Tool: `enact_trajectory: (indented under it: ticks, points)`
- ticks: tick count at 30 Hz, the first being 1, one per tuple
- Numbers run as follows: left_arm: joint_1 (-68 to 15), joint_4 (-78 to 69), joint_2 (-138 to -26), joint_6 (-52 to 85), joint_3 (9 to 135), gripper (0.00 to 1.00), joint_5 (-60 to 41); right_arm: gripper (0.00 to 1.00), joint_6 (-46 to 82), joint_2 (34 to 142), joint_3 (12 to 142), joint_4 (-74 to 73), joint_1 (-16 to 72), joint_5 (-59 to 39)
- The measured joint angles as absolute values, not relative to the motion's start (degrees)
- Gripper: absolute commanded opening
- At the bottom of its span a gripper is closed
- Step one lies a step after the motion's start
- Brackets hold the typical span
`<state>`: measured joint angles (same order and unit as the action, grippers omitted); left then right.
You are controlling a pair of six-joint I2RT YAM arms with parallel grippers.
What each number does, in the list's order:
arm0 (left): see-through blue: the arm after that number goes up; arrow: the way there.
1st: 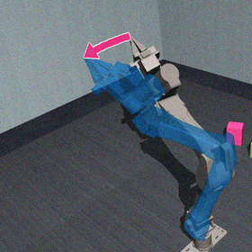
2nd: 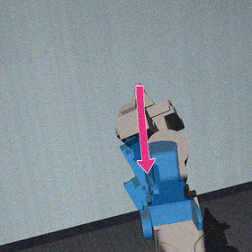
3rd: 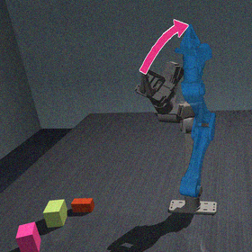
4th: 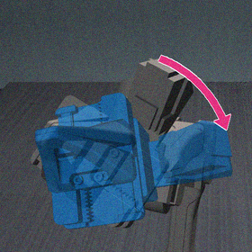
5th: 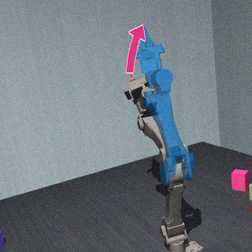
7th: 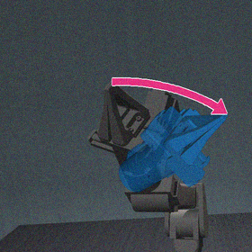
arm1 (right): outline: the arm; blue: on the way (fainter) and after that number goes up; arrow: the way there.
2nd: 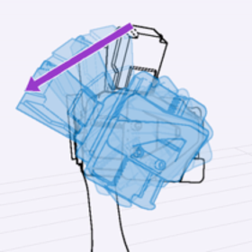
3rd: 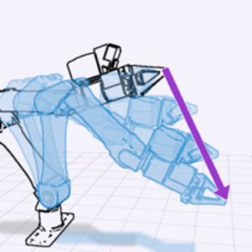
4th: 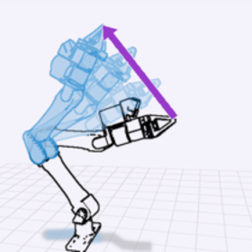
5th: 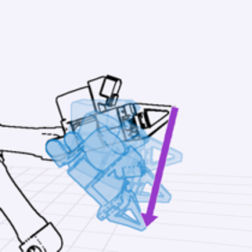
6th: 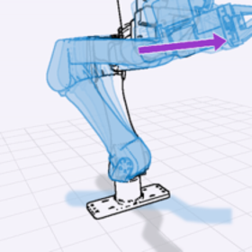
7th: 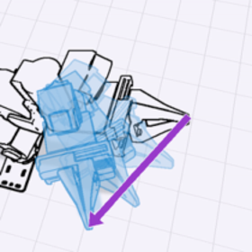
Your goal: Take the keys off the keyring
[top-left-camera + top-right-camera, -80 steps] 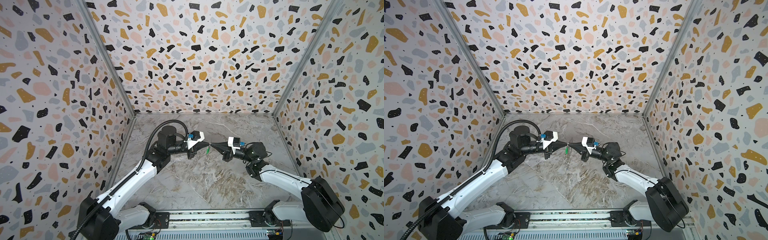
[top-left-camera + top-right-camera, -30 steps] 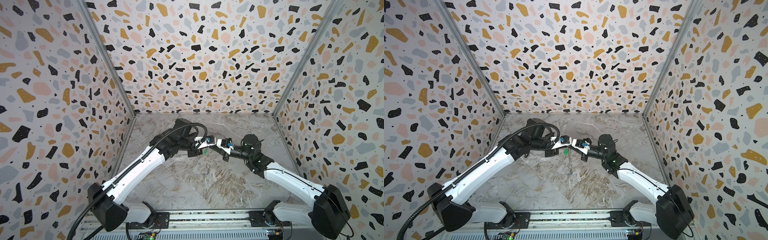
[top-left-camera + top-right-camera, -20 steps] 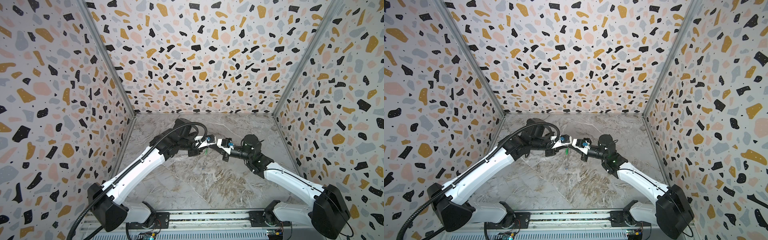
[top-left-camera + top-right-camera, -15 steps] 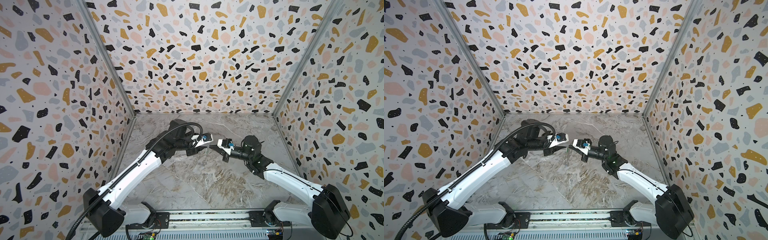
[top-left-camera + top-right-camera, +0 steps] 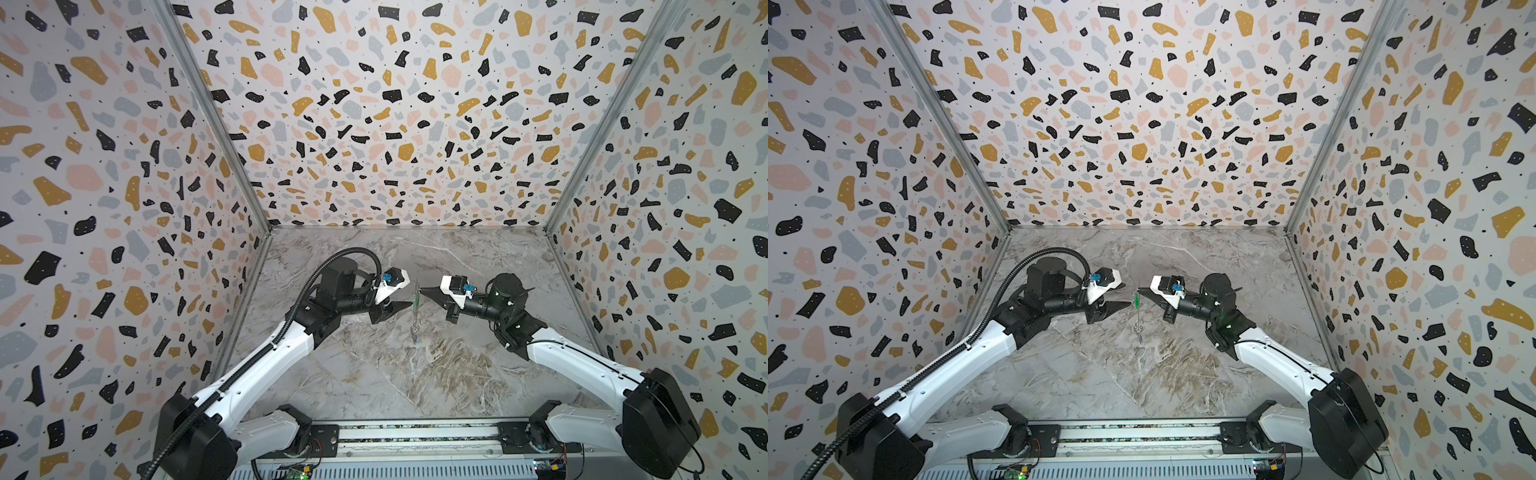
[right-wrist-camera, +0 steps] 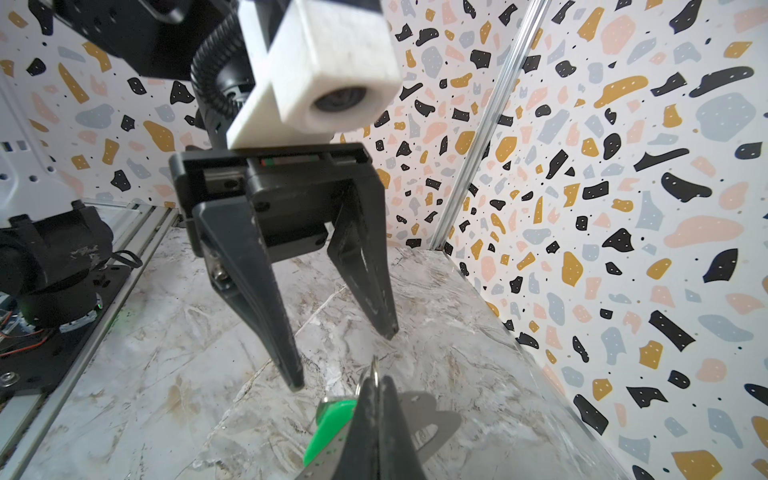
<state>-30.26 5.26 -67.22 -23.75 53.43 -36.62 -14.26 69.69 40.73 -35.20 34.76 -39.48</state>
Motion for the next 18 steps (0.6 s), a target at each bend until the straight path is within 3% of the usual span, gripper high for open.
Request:
enact_trajectory:
  ticks: [7,18]
  points:
    - [-30.28,-0.86,-67.81,-19.84,51.62,0.53,-38.41,0.00,-13.08,69.69,40.53,-36.73,34.72,-39.53]
    - [-30.28,-4.43,-69.71,-17.69,50.85,0.44,-38.24,0.00,-12.29,69.69,40.53,-37.80,34.72,-39.59]
